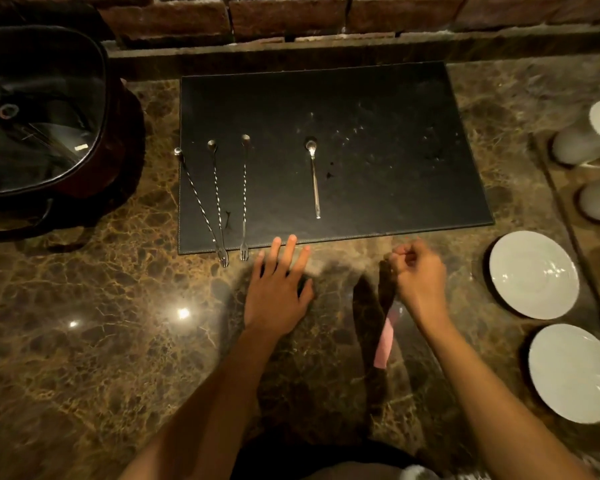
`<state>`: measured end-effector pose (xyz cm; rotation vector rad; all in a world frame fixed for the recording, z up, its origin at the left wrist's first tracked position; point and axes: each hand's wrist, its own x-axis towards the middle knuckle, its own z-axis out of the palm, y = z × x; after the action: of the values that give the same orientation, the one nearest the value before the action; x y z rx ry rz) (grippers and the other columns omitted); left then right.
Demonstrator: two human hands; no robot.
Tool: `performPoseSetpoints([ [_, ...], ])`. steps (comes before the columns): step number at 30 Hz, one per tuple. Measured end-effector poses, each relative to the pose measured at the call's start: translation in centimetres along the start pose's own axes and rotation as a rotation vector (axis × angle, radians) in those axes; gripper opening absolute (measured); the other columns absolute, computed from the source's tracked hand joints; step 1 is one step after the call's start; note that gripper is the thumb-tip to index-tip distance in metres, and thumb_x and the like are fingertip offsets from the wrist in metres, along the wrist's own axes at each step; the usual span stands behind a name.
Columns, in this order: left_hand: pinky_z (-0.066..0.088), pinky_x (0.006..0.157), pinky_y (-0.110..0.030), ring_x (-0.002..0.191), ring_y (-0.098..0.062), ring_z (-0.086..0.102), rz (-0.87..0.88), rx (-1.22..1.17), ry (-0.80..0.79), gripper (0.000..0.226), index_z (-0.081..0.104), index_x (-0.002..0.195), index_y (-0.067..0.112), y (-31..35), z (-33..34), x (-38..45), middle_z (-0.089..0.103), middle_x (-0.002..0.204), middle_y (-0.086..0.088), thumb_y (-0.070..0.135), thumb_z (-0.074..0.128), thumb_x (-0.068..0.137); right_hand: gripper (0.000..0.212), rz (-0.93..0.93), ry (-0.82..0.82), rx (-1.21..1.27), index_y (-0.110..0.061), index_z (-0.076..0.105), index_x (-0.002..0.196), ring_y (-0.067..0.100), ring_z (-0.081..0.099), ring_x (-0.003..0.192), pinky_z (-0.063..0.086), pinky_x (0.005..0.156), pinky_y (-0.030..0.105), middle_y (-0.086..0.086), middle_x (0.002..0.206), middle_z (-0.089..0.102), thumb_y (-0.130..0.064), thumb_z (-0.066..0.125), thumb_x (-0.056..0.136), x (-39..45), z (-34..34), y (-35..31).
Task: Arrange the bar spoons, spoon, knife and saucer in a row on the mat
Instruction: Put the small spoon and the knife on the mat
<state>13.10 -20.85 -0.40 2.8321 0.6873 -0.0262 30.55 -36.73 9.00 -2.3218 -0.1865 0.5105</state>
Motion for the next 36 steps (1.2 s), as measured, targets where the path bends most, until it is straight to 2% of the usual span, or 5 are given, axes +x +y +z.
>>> performPoseSetpoints([
  [5, 0.019, 0.125, -0.055, 0.160, -0.029, 0.011, -0.005, -0.024, -0.031, 0.064, 0.028, 0.161, 0.027, 0.0, -0.1, 0.0, 0.014, 0.173, -0.005, 0.048, 0.031, 0.100, 0.021, 0.127, 0.003, -0.048, -0.018, 0.057, 0.074, 0.019, 0.058, 0.065, 0.040, 0.054, 0.022, -0.003, 0.069, 0.060, -0.009, 0.059, 0.093, -6.5, -0.2, 5.4],
  [10, 0.015, 0.126, -0.055, 0.160, -0.027, 0.007, -0.029, -0.038, -0.054, 0.064, 0.025, 0.160, 0.029, 0.1, -0.4, 0.2, 0.014, 0.173, -0.004, 0.053, 0.030, 0.101, 0.025, 0.086, -0.022, -0.140, -0.024, 0.048, 0.077, 0.020, 0.058, 0.062, 0.039, 0.055, 0.031, -0.003, 0.068, 0.061, -0.024, 0.069, 0.090, -10.5, 1.3, 8.2],
  [15, 0.017, 0.127, -0.056, 0.159, -0.027, 0.008, -0.035, -0.046, -0.055, 0.064, 0.023, 0.159, 0.030, 0.1, -0.6, 0.4, 0.017, 0.172, -0.004, 0.056, 0.028, 0.101, 0.037, 0.068, 0.014, -0.199, -0.031, 0.039, 0.067, -0.001, 0.046, 0.049, 0.024, 0.039, 0.016, -0.016, 0.059, 0.051, -0.032, 0.068, 0.089, -9.8, 2.0, 7.6],
  [20, 0.016, 0.127, -0.055, 0.159, -0.027, 0.008, -0.027, -0.035, -0.050, 0.064, 0.022, 0.160, 0.029, 0.0, -0.4, 0.4, 0.016, 0.172, -0.005, 0.057, 0.027, 0.102, 0.023, 0.106, -0.024, -0.268, -0.017, 0.048, 0.078, 0.028, 0.061, 0.066, 0.045, 0.053, 0.036, 0.005, 0.073, 0.062, -0.027, 0.063, 0.090, -9.3, 2.1, 7.3],
  [36, 0.011, 0.125, -0.053, 0.159, -0.029, 0.011, -0.018, 0.043, -0.005, 0.064, 0.030, 0.159, 0.026, -0.2, 0.2, 0.2, 0.018, 0.171, -0.005, 0.054, 0.028, 0.102, 0.014, -0.186, 0.017, -0.252, -0.016, 0.055, 0.089, 0.022, 0.059, 0.076, 0.039, 0.061, 0.031, 0.002, 0.083, 0.062, -0.029, 0.060, 0.087, 5.0, 1.8, -2.0],
])
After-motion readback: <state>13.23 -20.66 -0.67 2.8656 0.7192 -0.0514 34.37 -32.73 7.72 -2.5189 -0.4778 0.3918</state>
